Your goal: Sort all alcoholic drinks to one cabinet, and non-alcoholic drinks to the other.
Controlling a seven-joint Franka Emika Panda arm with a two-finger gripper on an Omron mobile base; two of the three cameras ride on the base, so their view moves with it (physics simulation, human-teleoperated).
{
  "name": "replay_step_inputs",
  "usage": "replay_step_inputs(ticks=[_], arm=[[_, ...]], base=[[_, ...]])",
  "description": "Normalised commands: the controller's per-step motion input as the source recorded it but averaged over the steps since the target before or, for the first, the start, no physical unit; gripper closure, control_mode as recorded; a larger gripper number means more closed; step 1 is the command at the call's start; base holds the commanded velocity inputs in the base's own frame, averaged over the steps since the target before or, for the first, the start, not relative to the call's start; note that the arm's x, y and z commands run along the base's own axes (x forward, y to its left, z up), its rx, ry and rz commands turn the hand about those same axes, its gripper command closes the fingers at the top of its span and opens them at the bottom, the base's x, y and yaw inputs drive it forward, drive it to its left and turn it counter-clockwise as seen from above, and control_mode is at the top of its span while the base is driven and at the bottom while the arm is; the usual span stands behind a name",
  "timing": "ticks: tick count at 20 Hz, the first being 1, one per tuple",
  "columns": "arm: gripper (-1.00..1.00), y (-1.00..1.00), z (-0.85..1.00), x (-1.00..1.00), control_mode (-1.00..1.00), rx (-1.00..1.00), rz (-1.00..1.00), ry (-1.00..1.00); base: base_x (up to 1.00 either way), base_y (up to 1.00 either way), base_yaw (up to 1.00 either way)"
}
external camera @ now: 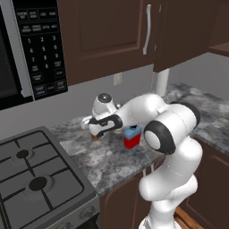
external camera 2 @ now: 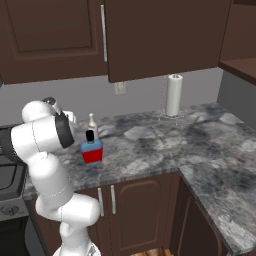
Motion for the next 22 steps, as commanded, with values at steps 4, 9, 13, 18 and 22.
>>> replay_step_inputs(ticks=[4, 9, 13, 18, 22], arm=[[-1.0, 0.0, -0.25, 0.16, -1.0, -0.01, 0.0, 0.01], [-1.0, 0.02, -0.25, 0.16, -1.0, -0.01, 0.0, 0.03], [-1.0, 0.09, -0.23, 0.2, -1.0, 0.0, 0.0, 0.03], [-1.0, 0.12, -0.18, 0.13, -1.0, 0.0, 0.0, 0.03], [1.0, 0.07, -0.21, 0.11, -1.0, 0.0, 0.0, 0.03]], base=[[0.0, 0.0, 0.0], [0.0, 0.0, 0.0], [0.0, 0.0, 0.0], [0.0, 0.0, 0.0], [0.0, 0.0, 0.0]])
